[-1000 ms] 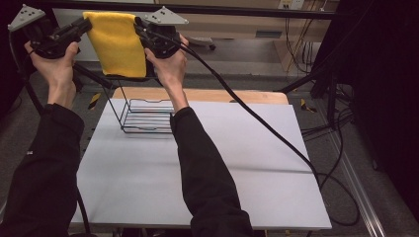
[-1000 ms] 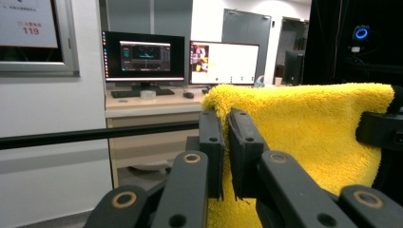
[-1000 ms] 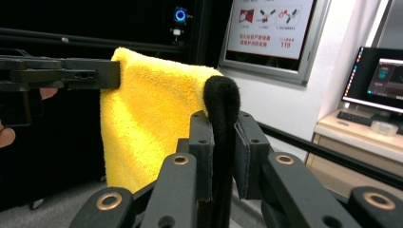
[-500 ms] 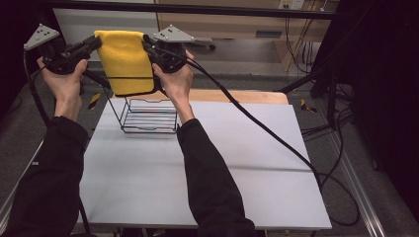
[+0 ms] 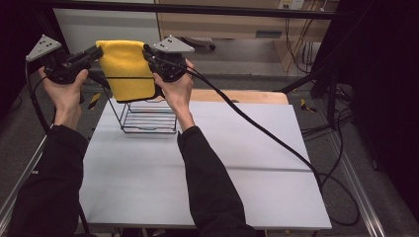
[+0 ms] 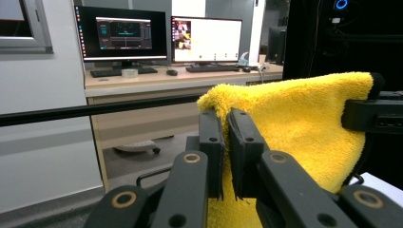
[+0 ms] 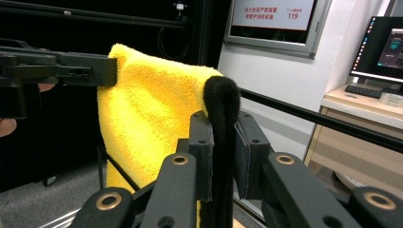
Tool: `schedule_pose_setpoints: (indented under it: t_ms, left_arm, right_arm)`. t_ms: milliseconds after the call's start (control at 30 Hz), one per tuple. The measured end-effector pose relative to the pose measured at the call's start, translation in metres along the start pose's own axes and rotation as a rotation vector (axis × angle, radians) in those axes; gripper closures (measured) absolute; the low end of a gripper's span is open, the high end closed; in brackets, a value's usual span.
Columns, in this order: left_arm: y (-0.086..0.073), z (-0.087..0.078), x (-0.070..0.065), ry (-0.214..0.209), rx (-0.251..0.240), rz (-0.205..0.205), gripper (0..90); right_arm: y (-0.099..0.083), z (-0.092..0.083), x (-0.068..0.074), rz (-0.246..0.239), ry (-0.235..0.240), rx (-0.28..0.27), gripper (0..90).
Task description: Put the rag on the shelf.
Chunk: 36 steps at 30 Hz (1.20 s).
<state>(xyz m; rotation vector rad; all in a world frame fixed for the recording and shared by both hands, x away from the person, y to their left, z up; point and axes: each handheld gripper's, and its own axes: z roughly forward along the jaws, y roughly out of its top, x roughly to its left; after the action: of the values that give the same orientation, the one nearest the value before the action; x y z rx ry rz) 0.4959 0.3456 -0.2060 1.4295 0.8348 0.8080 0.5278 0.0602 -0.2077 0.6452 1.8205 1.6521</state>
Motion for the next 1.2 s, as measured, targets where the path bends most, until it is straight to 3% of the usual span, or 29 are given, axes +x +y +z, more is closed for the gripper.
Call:
schedule_pose_setpoints:
  t_ms: [667, 867, 1100, 1200]
  left_arm:
    - [-0.009, -0.02, -0.007, -0.053, 0.01, 0.016, 84.3]
    - [-0.013, -0.028, -0.009, -0.059, 0.046, 0.006, 83.7]
    - [-0.016, -0.034, -0.014, -0.062, 0.091, 0.035, 83.2]
    - [-0.018, -0.036, -0.015, -0.062, 0.108, 0.028, 82.9]
  right_arm:
    - [0.002, -0.019, 0.018, -0.054, 0.042, 0.071, 78.9]
    - [0.002, -0.024, 0.022, -0.056, 0.076, 0.113, 78.7]
    - [0.002, -0.027, 0.025, -0.058, 0.106, 0.165, 78.3]
    - [0.001, -0.029, 0.027, -0.07, 0.117, 0.19, 78.2]
